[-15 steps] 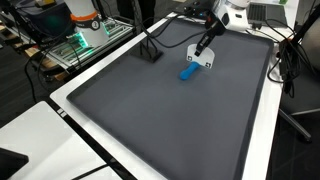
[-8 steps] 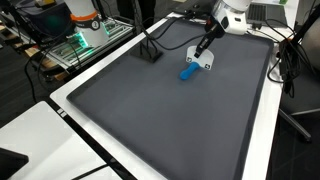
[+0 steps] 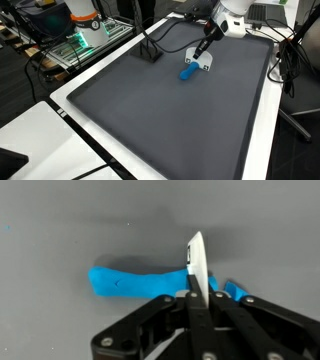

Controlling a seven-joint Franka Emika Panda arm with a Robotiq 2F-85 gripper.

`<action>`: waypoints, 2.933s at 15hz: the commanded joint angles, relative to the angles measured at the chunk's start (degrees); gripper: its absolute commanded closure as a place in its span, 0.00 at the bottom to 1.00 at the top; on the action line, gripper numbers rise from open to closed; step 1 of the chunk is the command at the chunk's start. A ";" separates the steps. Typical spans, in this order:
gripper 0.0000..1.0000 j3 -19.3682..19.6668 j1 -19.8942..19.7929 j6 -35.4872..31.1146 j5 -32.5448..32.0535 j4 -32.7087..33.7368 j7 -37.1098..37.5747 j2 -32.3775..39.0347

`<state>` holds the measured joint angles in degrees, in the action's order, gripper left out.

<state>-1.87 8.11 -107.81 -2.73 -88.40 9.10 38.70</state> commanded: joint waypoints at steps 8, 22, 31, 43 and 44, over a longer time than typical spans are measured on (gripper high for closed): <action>0.99 -0.80 -0.80 2.40 1.10 -3.11 -3.13 -0.67; 0.99 -0.86 -0.95 3.34 1.24 -6.68 -4.17 -5.49; 0.99 0.11 -2.05 2.78 0.61 -6.36 -3.71 -7.41; 0.99 0.27 -2.42 0.65 0.29 -4.37 -3.70 -4.56; 0.99 0.39 -2.27 0.28 -0.08 -4.31 -3.57 -4.33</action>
<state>-1.53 5.80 -106.30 -2.35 -93.03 5.61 33.48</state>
